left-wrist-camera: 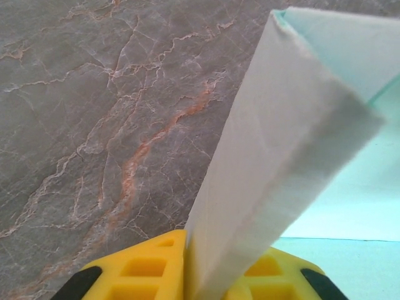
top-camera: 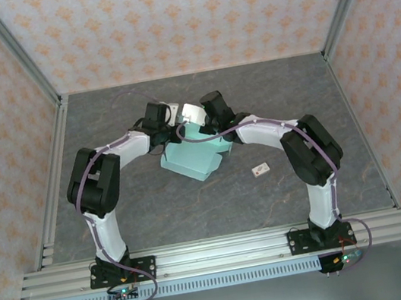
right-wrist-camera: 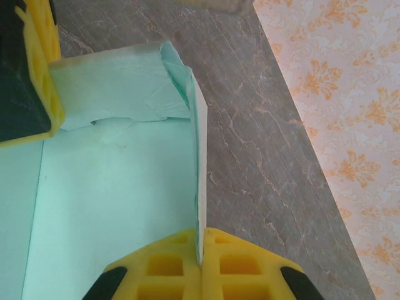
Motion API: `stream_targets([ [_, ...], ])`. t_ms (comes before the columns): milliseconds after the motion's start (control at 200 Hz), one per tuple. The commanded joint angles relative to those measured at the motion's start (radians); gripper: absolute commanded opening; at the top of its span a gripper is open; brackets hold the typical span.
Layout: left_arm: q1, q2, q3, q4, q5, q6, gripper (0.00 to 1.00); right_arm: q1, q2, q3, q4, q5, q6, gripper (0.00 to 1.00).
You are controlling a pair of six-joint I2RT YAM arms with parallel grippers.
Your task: Fold the paper box
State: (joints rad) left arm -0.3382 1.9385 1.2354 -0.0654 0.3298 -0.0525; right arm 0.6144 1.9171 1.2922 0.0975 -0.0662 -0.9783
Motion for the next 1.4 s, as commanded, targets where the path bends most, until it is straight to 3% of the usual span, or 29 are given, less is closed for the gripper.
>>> stream_targets([
  [0,0.002,0.027,0.022,-0.022,-0.178,-0.061,0.15,0.013,-0.056,0.034,-0.009,-0.062,0.033,0.02],
  [350,0.000,0.024,-0.004,0.001,-0.381,-0.225,0.13,0.015,-0.054,0.012,-0.012,-0.071,0.053,0.02],
  [560,-0.015,0.023,-0.023,0.034,-0.420,-0.224,0.14,0.015,-0.054,0.006,-0.005,-0.070,0.061,0.02],
  [806,-0.035,0.044,0.015,-0.024,-0.543,-0.261,0.13,0.016,-0.055,0.007,-0.005,-0.074,0.070,0.02],
  [1111,-0.021,0.012,-0.031,0.074,-0.392,-0.257,0.19,0.013,-0.046,0.006,-0.002,-0.051,0.058,0.01],
  [1396,0.026,-0.064,-0.068,0.104,-0.226,-0.205,0.35,-0.001,-0.044,0.021,-0.019,-0.046,0.043,0.01],
])
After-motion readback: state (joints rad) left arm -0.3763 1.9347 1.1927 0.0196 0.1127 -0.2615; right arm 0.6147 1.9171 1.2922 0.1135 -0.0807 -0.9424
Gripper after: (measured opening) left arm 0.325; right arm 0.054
